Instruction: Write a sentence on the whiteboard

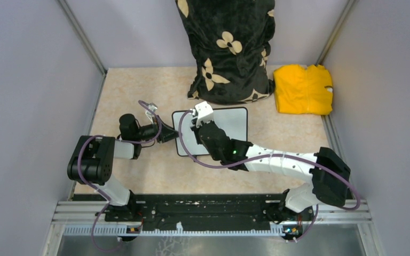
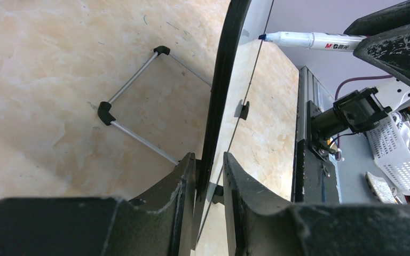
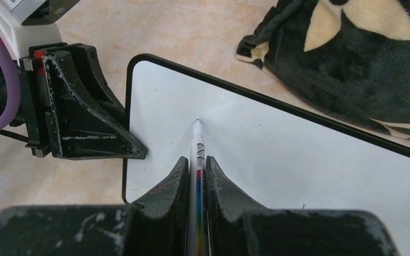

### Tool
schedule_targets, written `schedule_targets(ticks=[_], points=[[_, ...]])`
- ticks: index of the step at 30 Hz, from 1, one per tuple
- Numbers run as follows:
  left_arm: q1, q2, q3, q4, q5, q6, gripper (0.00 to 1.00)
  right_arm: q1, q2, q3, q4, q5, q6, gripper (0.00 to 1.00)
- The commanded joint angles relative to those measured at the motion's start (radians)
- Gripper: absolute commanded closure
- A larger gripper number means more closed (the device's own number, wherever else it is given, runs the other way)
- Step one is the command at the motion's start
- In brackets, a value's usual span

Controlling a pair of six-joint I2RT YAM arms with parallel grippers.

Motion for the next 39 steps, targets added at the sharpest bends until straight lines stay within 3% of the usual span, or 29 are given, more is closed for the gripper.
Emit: schedule_targets(ticks=[1,39], points=[[-0.005,-0.020,0.024,0.014,0.017,0.022,0.70,0.011,0.014,0.063,0.049,0.021,-0.004,1.00],[-0.005,-0.025,0.029,0.011,0.020,0.018,0.75,0.011,0.074,0.079,-0.022,-0.031,0.015,1.00]])
